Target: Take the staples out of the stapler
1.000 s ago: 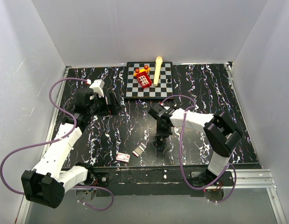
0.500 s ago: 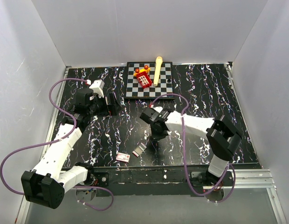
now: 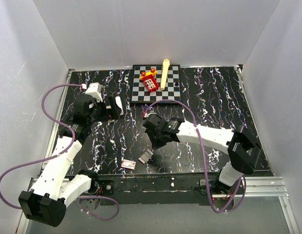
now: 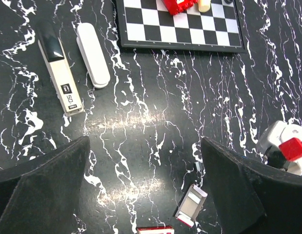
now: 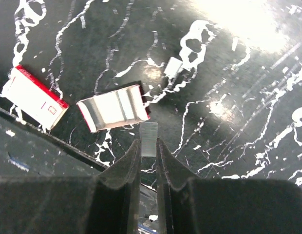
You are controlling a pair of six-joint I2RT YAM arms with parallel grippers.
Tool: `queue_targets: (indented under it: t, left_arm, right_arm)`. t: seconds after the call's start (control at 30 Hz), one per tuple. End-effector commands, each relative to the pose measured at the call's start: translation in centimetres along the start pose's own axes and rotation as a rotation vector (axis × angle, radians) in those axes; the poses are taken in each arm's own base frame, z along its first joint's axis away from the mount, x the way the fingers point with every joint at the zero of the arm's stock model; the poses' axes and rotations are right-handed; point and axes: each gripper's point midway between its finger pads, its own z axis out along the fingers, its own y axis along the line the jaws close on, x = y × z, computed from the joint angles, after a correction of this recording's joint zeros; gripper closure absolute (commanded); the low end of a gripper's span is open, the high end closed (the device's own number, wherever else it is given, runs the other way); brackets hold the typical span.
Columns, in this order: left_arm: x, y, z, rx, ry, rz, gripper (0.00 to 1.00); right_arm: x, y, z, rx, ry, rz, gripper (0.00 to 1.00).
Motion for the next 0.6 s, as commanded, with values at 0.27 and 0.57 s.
queue_targets:
  t: [0.27,0.57]
  left_arm:
    - [-0.9,1.3,-0.7,-0.080,-0.058,-0.015,0.02]
    - [-1.6,2.3,-1.1,-0.141,-0.097,-0.033,0.02]
  right_arm:
    - [0.1,5.7,0.4,-0.239,0.039,-0.246,0.92]
    - [0.6,6.5,1.7,-0.237,0.081,-0.263,0.91]
